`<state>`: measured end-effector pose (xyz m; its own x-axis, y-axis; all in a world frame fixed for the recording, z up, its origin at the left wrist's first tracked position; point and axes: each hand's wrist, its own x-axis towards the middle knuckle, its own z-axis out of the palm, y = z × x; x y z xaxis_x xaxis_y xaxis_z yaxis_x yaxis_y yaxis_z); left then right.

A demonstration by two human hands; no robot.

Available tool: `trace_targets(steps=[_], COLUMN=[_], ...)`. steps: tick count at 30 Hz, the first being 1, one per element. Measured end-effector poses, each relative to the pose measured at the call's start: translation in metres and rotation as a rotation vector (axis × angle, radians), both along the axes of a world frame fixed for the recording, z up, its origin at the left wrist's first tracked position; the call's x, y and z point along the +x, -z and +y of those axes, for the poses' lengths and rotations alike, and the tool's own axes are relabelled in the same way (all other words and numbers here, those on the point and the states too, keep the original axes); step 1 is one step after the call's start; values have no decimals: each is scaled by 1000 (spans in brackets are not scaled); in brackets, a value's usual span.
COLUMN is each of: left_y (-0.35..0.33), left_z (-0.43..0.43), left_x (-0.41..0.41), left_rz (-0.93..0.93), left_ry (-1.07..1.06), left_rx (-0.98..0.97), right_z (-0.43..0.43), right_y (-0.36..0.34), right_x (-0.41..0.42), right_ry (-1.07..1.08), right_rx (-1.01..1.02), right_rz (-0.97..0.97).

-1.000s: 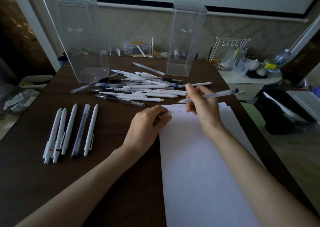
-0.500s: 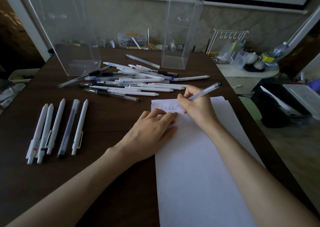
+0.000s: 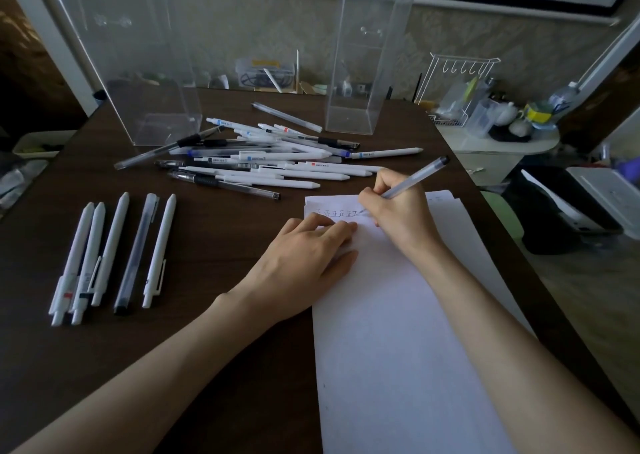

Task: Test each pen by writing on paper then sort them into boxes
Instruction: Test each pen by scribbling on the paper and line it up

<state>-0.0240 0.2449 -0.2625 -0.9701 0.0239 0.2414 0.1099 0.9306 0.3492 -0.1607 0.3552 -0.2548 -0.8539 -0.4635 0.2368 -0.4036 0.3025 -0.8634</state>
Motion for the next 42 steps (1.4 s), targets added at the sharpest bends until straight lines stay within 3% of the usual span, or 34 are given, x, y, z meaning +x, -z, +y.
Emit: trace_targets(steps=[11, 19, 24, 27, 32, 39, 42], left_y=[2, 2, -2, -5, -11, -15, -16], left_z=[-1, -1, -2, -7, -13, -12, -11], left_x=[-1, 0, 0, 1, 2, 4, 4], left_rz=[8, 37, 151, 227, 190, 193, 200], left_ry=[9, 9, -49, -151, -227, -211, -225], left_rx=[-1, -5, 12, 151, 485, 523, 515], right_z=[2, 1, 4, 5, 3, -1, -1], right_y=[-2, -2, -5, -14, -25, -24, -26], right_x=[0, 2, 3, 8, 18, 27, 28], right_ry=[27, -15, -30, -79, -250, -281, -236], right_rx=[-54, 20, -162, -258, -424, -327, -375], right_rz=[-35, 8, -96, -190, -407, -338, -306])
